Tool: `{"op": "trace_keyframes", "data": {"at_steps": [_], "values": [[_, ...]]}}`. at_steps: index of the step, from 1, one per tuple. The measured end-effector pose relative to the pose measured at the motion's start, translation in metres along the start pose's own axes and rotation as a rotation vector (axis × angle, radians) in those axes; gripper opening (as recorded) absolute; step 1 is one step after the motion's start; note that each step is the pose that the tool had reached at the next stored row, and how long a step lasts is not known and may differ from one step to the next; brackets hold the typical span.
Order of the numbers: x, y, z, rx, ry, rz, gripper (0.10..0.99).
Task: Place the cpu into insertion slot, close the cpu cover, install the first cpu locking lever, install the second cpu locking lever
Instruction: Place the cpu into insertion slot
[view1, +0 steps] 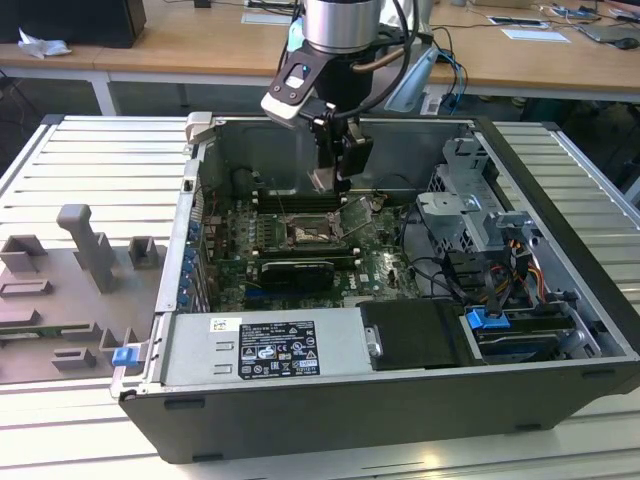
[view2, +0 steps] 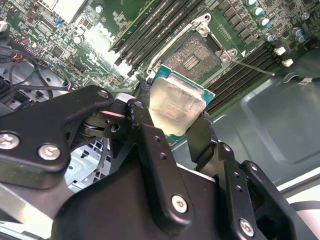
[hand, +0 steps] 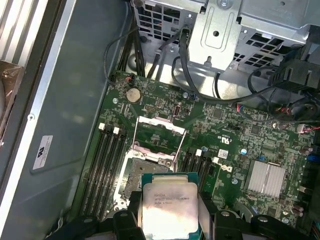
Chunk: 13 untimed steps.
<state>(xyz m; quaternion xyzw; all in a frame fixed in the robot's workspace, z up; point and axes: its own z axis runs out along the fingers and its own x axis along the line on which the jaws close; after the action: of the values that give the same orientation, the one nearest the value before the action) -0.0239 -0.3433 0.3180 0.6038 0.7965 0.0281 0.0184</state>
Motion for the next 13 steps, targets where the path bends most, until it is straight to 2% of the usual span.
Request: {"op": "trace_keyframes", "data": {"at_steps": [7,13], "values": [[0.0003,-0.0009,0.0049,0.0,-0.0003,0.004,0.533],[0.0006,-0.0017,0.0098,0.0,-0.0032,0.046,0.533]]}}
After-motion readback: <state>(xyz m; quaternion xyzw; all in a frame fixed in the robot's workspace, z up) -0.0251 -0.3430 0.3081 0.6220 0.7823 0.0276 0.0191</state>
